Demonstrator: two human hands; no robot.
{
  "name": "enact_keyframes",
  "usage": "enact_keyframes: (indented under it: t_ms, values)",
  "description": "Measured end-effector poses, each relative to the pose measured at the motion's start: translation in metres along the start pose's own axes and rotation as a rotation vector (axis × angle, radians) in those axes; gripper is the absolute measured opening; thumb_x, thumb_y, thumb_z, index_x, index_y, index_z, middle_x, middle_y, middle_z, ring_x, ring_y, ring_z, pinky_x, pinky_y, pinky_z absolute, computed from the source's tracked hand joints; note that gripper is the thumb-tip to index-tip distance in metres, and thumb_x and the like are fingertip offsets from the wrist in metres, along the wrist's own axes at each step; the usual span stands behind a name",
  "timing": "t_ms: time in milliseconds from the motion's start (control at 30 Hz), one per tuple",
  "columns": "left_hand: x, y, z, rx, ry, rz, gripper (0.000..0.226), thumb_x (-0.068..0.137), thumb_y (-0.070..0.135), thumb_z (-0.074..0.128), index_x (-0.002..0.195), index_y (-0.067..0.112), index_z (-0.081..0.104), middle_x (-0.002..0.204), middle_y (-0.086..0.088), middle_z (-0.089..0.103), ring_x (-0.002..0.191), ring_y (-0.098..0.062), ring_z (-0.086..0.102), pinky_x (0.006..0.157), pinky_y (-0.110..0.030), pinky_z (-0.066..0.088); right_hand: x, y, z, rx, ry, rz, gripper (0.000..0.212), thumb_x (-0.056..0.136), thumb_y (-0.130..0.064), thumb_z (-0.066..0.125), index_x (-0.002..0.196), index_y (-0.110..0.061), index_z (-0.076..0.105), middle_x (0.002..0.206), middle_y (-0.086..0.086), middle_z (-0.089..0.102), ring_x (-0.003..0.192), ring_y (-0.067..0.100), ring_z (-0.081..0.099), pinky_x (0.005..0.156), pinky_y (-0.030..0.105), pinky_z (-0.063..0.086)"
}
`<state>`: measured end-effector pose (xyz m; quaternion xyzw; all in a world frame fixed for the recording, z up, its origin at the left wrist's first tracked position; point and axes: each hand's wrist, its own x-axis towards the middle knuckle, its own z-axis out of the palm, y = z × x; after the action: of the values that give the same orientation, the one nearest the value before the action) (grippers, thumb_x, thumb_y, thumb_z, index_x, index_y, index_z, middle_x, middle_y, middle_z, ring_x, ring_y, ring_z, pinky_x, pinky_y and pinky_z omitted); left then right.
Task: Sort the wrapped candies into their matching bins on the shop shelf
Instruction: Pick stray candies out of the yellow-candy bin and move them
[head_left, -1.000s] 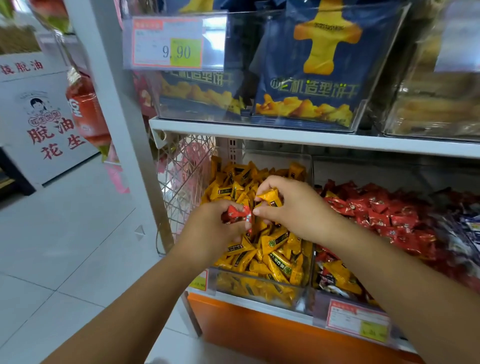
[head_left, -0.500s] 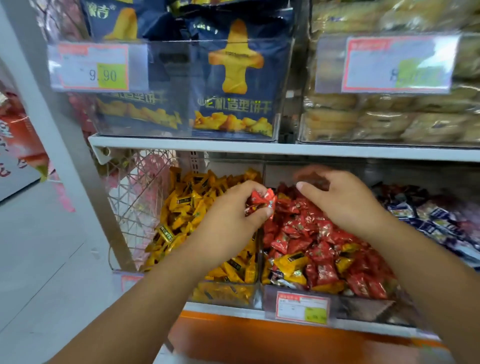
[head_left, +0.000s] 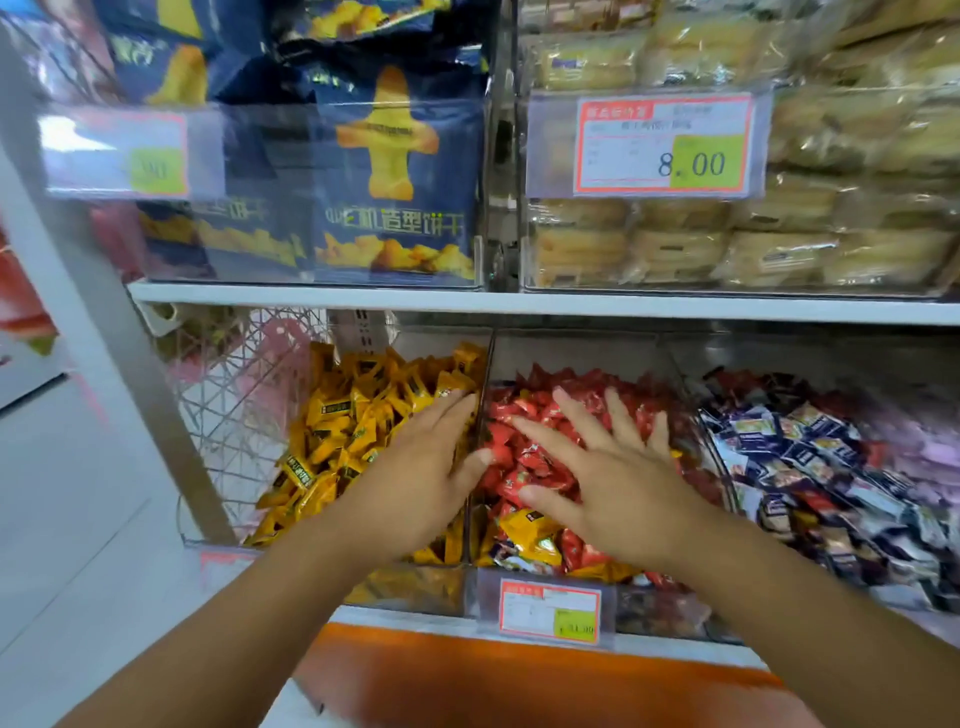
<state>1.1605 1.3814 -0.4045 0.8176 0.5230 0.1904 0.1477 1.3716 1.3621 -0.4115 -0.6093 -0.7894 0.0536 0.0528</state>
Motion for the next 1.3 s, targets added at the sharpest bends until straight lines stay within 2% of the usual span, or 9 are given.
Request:
enact_keyframes:
  t_ms: [267, 433, 567, 667, 733, 933, 1033, 1167, 1300]
  values:
    - [-0.039, -0.05, -0.006, 0.012, -0.048, -0.035, 0.094, 0.074, 0.087, 0.006, 0.151, 0.037, 0.022, 0.155, 0.022, 0.012, 0.144, 0.002, 0.002, 0.112, -0.014, 0.003, 0.065, 0.002, 0.013, -0.049, -0.102, 0.213, 0.072, 0.081, -0.085, 0.02, 0.145, -0.056, 0.008, 0.162, -0.006, 0.001, 0.147, 0.036, -0.004, 0.11, 0.069, 0.003]
    - [-0.069, -0.078, -0.018, 0.021, 0.062, -0.023, 0.054, 0.093, 0.055, 0.043, 0.144, 0.04, 0.036, 0.147, 0.028, 0.018, 0.135, 0.012, 0.009, 0.111, -0.008, 0.009, 0.068, -0.002, -0.001, 0.035, -0.157, 0.275, 0.078, 0.07, -0.09, 0.029, 0.142, -0.06, 0.02, 0.162, -0.007, -0.002, 0.148, 0.035, -0.005, 0.111, 0.069, 0.0]
    - [-0.085, -0.101, -0.032, 0.0, 0.032, -0.035, 0.05, 0.097, 0.039, 0.052, 0.145, 0.037, 0.038, 0.154, 0.02, 0.02, 0.138, 0.007, 0.013, 0.108, -0.008, 0.011, 0.053, -0.012, -0.031, -0.003, -0.164, 0.285, 0.062, 0.074, -0.08, 0.045, 0.133, -0.062, 0.037, 0.16, -0.014, 0.011, 0.147, 0.031, 0.011, 0.114, 0.061, 0.009]
    - [-0.087, -0.111, -0.042, 0.007, 0.006, -0.036, 0.049, 0.096, 0.039, 0.055, 0.143, 0.036, 0.041, 0.154, 0.014, 0.029, 0.141, -0.004, 0.026, 0.111, -0.018, 0.022, 0.051, -0.046, -0.051, 0.014, 0.057, 0.113, 0.042, 0.087, -0.056, 0.057, 0.128, -0.043, 0.056, 0.139, -0.006, 0.054, 0.121, 0.018, 0.054, 0.1, 0.033, 0.043]
    - [-0.085, -0.111, -0.048, 0.0, 0.013, -0.039, 0.044, 0.095, 0.038, 0.056, 0.138, 0.034, 0.049, 0.141, 0.014, 0.044, 0.13, -0.005, 0.04, 0.102, -0.016, 0.03, 0.058, -0.077, -0.059, 0.07, 0.06, -0.105, 0.035, 0.09, -0.04, 0.063, 0.125, -0.039, 0.059, 0.13, -0.008, 0.059, 0.112, 0.011, 0.057, 0.093, 0.027, 0.044]
    - [-0.085, -0.108, -0.052, 0.057, -0.134, -0.041, 0.038, 0.093, 0.046, 0.056, 0.13, 0.036, 0.056, 0.12, 0.012, 0.053, 0.108, -0.007, 0.05, 0.093, -0.025, 0.044, 0.103, -0.136, -0.016, -0.31, -0.685, -0.306, 0.097, 0.07, -0.05, 0.08, 0.14, -0.064, 0.014, 0.159, -0.013, -0.009, 0.146, 0.026, -0.004, 0.117, 0.05, 0.019]
    - [-0.099, -0.119, -0.054, 0.08, -0.054, -0.041, 0.04, 0.093, 0.054, 0.046, 0.131, 0.043, 0.053, 0.124, 0.022, 0.05, 0.111, 0.0, 0.05, 0.093, -0.02, 0.044, 0.122, -0.136, 0.009, -0.384, -0.625, -0.391, 0.107, 0.064, -0.062, 0.078, 0.137, -0.068, -0.001, 0.156, -0.016, -0.018, 0.142, 0.032, -0.015, 0.113, 0.063, 0.017]
    - [-0.116, -0.134, -0.055, 0.145, -0.036, -0.036, 0.042, 0.079, 0.05, 0.051, 0.116, 0.036, 0.065, 0.108, 0.018, 0.068, 0.094, -0.004, 0.063, 0.082, -0.017, 0.046, 0.154, -0.135, 0.014, -0.28, -0.365, -0.55, 0.08, 0.072, -0.056, 0.075, 0.135, -0.06, 0.025, 0.148, -0.01, 0.014, 0.13, 0.027, 0.022, 0.096, 0.043, 0.041]
    - [-0.131, -0.137, -0.055, 0.138, -0.007, -0.053, 0.048, 0.082, 0.052, 0.047, 0.121, 0.03, 0.066, 0.114, 0.017, 0.067, 0.103, -0.002, 0.057, 0.093, -0.017, 0.038, 0.162, -0.134, 0.006, -0.18, -0.309, -0.548, 0.074, 0.078, -0.044, 0.075, 0.137, -0.057, 0.032, 0.139, -0.013, 0.025, 0.123, 0.019, 0.037, 0.094, 0.037, 0.044]
